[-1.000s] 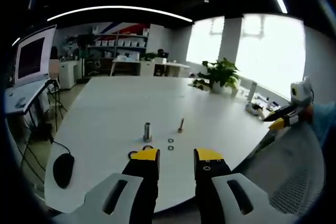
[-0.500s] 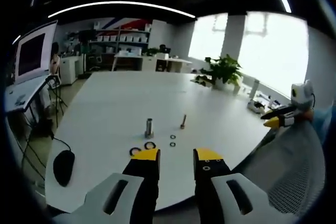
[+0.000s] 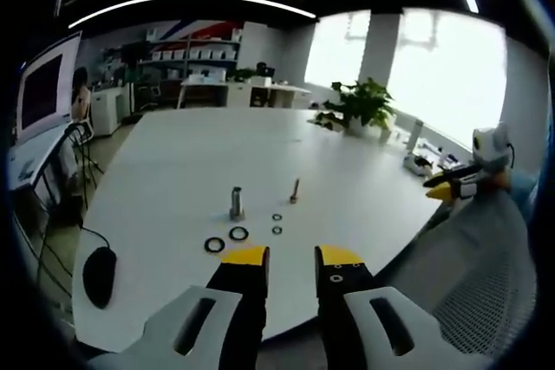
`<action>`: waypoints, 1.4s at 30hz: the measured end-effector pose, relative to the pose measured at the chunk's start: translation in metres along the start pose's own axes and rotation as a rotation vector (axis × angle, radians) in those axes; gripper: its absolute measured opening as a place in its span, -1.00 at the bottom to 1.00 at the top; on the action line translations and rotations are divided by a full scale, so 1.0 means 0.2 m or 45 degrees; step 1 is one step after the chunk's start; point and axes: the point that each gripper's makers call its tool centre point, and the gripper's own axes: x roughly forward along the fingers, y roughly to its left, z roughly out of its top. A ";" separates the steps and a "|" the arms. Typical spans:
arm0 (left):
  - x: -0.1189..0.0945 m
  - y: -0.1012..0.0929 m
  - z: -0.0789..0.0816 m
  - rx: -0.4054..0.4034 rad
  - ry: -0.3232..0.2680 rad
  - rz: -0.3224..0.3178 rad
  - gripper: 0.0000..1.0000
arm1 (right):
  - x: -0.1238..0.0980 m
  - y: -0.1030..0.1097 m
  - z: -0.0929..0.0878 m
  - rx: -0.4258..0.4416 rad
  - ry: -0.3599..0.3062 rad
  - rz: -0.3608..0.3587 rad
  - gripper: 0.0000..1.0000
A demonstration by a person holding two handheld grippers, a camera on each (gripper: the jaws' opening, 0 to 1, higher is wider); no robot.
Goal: Place the washer onto the threaded stud by aligning its center hole with the stud, sliding it down to the base, and recovering from edge contact or off-axis alignment until the washer reaches the visible bottom stop.
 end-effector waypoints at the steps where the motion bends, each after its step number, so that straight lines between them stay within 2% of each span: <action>1: 0.00 0.00 0.00 0.000 0.004 -0.001 -0.63 | 0.00 0.00 0.00 0.000 0.000 -0.002 -0.51; 9: 0.01 -0.04 -0.01 0.019 0.028 -0.030 -0.63 | 0.00 -0.01 -0.01 -0.005 0.009 0.000 -0.51; 13: 0.00 -0.03 0.00 0.017 0.012 -0.027 -0.63 | -0.01 -0.02 0.01 0.015 -0.038 -0.008 -0.51; 20: 0.00 -0.01 0.01 -0.004 -0.024 -0.006 -0.63 | -0.01 -0.01 0.00 0.014 -0.024 -0.007 -0.51; 27: 0.00 -0.03 0.01 -0.005 -0.030 -0.010 -0.63 | -0.02 -0.02 0.01 0.037 -0.063 0.003 -0.51; 42: 0.00 -0.07 0.00 0.009 -0.019 -0.020 -0.63 | -0.03 -0.05 0.00 0.057 -0.063 -0.007 -0.51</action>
